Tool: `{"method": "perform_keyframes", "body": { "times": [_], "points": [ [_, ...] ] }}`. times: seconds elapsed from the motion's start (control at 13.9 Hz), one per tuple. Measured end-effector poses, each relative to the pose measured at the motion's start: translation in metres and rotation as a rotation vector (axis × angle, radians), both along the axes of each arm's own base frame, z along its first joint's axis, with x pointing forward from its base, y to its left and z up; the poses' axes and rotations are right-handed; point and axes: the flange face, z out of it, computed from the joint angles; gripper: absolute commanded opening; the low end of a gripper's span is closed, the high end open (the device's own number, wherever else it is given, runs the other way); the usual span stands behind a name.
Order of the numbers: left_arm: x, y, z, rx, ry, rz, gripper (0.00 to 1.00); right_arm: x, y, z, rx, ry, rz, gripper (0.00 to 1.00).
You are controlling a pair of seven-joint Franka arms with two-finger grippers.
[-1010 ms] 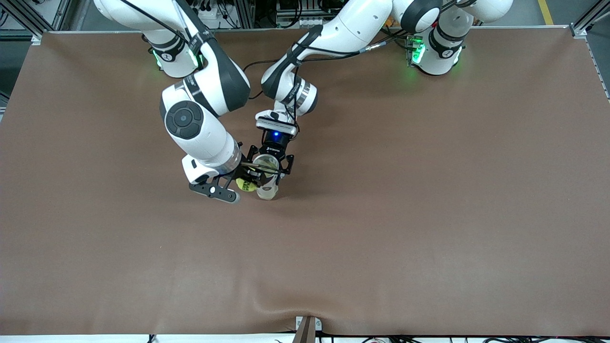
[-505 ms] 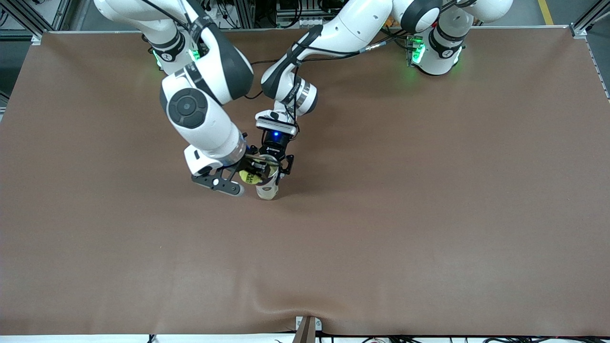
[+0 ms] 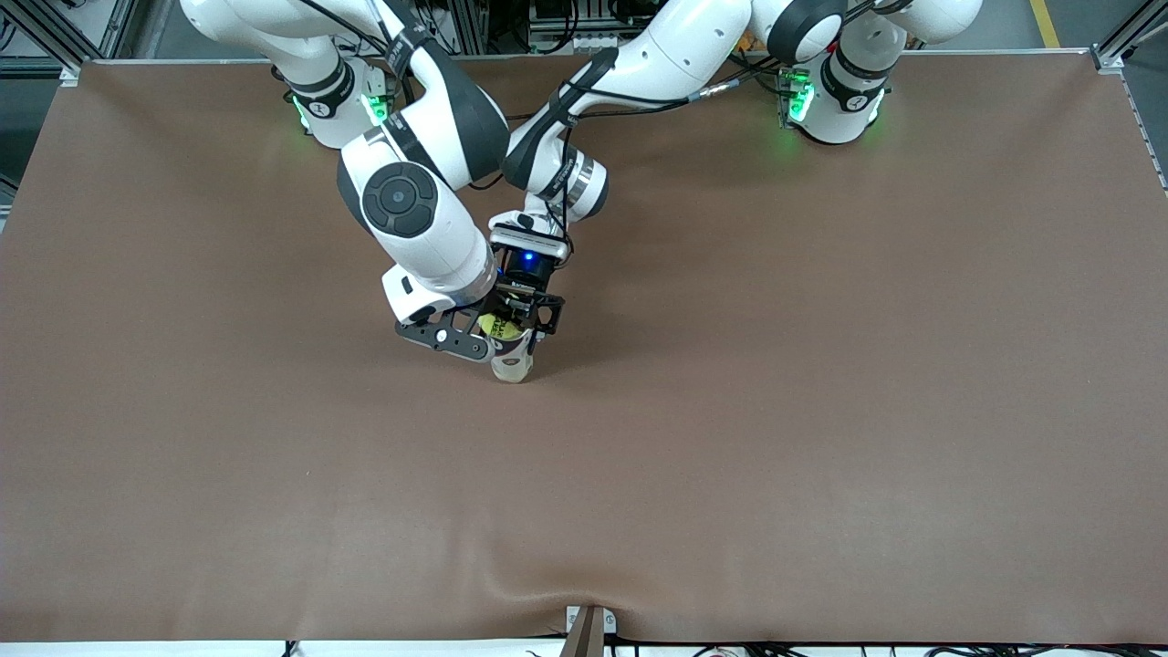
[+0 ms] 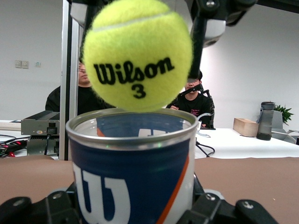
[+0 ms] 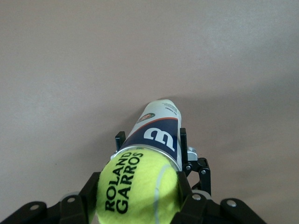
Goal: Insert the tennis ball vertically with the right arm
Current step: 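Lower the ball into the can opening and open the right gripper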
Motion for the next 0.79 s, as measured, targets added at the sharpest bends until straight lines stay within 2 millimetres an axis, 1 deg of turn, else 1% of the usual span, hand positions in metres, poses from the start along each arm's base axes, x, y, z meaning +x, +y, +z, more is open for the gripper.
{"method": "perform_keyframes", "body": {
  "times": [0.07, 0.22, 0.36, 0.5, 0.79],
  "points": [
    [0.0, 0.0, 0.0, 0.0, 0.0, 0.0, 0.84, -0.0001, -0.0003, -0.0006, -0.001, 0.001, 0.0, 0.46],
    [0.0, 0.0, 0.0, 0.0, 0.0, 0.0, 0.84, 0.0, -0.0008, -0.0011, -0.002, 0.002, -0.001, 0.74],
    [0.0, 0.0, 0.0, 0.0, 0.0, 0.0, 0.84, 0.0002, -0.0013, -0.0015, -0.006, -0.001, 0.001, 0.86],
    [0.0, 0.0, 0.0, 0.0, 0.0, 0.0, 0.84, 0.0006, -0.0023, -0.0019, -0.019, -0.008, 0.006, 0.89],
    [0.0, -0.0001, 0.0002, 0.0, 0.0, 0.0, 0.84, 0.0007, -0.0028, -0.0032, -0.025, -0.009, 0.009, 0.91]
  ]
}}
